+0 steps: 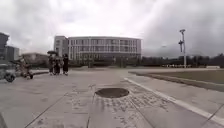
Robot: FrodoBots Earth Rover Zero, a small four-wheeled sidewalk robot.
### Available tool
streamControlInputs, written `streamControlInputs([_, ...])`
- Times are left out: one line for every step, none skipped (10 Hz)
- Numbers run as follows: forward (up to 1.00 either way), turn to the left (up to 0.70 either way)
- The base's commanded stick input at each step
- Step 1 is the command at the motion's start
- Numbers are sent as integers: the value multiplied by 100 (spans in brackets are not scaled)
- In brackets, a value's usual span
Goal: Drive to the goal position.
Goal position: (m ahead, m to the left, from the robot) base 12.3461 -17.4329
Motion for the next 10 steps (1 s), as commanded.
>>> streamControlInputs([70, 1])
streamControlInputs([70, 1])
streamControlInputs([70, 1])
streamControlInputs([70, 1])
streamControlInputs([70, 1])
streamControlInputs([70, 1])
streamControlInputs([70, 1])
streamControlInputs([70, 1])
streamControlInputs([70, 1])
streamControlInputs([70, 1])
